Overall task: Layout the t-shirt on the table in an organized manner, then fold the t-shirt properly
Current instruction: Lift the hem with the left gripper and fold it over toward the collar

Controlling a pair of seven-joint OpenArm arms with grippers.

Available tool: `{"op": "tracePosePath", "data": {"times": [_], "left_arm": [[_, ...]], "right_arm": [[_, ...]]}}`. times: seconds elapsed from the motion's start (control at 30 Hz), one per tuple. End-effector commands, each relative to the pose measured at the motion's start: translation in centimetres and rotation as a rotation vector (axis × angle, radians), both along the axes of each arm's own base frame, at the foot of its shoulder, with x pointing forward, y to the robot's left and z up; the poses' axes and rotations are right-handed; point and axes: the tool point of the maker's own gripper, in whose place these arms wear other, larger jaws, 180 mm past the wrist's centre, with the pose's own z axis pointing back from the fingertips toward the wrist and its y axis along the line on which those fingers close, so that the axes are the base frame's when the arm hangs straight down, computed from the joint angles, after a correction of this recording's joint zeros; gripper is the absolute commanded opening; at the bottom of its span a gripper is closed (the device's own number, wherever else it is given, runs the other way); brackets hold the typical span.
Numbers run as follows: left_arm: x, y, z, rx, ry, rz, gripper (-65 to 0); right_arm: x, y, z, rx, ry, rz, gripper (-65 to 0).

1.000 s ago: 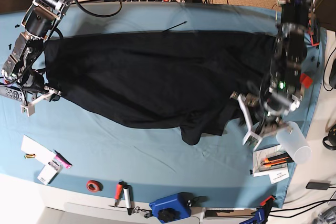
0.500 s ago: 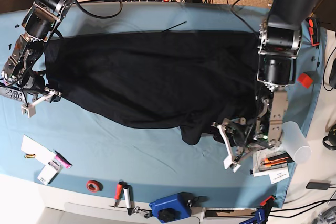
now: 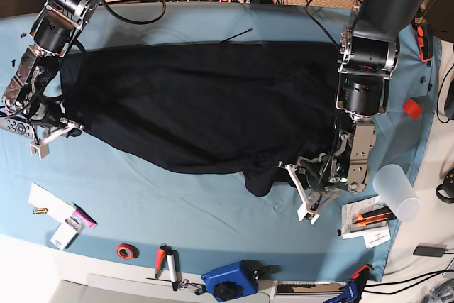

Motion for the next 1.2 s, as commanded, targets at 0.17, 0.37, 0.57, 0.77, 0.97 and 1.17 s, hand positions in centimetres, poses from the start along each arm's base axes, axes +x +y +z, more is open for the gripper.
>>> {"op": "tracePosePath", "data": {"times": [0.17,0.37,0.57,0.77,0.97,1.17], "left_arm": [[0.3,-0.1,1.0,0.024,0.026,-0.019,-65.0],[3.5,0.3,5.1,0.022,-0.078,-0.006,-65.0],[7.9,1.3,12.0,0.031,-0.207,0.039,-65.0],[8.7,1.3,16.6,0.020,-0.153,0.021,-65.0],[6.3,1.4,17.9,-0.146,0.005,-0.026,-65.0],[3.0,0.6,18.8,-0.359,0.040,-0.231,-65.0]], "right_arm": [[2.6,-0.6,3.4,-0.038,-0.136,0.040,-65.0],[7.4,-0.7,9.4,-0.059,-0.364,0.045,-65.0],[11.4,-1.0,16.5,-0.075,-0.573,0.025,-65.0],[12.9,-1.0,20.3,-0.076,-0.653,0.024,-65.0],[12.9,-0.2,20.5,-0.057,-0.651,0.068,-65.0],[12.4,2.0,19.8,0.018,-0.614,0.165,-65.0]]}}
